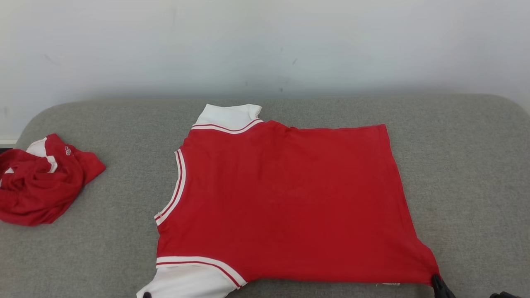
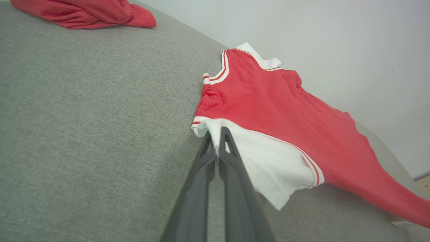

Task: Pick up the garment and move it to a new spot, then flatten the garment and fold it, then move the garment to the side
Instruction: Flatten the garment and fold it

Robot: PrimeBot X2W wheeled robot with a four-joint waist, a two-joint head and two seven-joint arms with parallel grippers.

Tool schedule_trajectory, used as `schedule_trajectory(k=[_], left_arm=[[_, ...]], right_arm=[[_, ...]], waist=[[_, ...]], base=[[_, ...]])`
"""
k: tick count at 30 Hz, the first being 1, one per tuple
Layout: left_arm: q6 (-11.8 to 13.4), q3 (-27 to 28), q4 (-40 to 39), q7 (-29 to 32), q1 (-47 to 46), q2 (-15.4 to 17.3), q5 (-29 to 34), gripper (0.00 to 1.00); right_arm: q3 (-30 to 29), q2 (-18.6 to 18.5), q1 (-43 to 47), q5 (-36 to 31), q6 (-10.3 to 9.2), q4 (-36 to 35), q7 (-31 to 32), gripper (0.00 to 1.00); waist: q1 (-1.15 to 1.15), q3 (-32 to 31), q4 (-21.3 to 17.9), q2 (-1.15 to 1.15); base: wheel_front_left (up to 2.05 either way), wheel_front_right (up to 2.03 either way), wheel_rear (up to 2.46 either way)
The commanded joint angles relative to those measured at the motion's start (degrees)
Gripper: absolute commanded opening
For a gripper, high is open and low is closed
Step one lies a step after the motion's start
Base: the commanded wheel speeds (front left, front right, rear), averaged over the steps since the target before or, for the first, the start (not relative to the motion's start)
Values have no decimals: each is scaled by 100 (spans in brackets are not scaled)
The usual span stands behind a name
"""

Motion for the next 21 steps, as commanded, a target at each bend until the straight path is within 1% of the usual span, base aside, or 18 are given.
schedule_trajectory(k=[1,3,6,10,16,21], left_arm=[[-39,-2,30,-10,-44,34,62,0],[-45,-14,36,-11,-90,56,94,0],[-116,-56,59,-11,-255,118,164,0],[-240,-135,89,67,-589,250,257,0],[-378,-253,195,336,-1404,460,419,0],[-466,-235,515,510,-2225,595,442,0]], right_arm=[[-61,69,66,-68,-13,-80,59,0],[-84,120,75,-106,-13,-127,100,0],[-115,227,4,-201,-13,-257,218,0],[-139,291,-243,-144,-13,-336,347,0],[-96,310,-850,-80,-13,-181,546,0],[-75,355,-1456,1,-13,152,637,0]], waist=[[0,15,-10,0],[0,23,-15,0],[0,55,-48,0],[0,109,-131,0],[0,265,-260,0],[0,474,-352,0]], base=[[0,0,0],[0,0,0],[0,0,0],[0,0,0],[0,0,0],[0,0,0]])
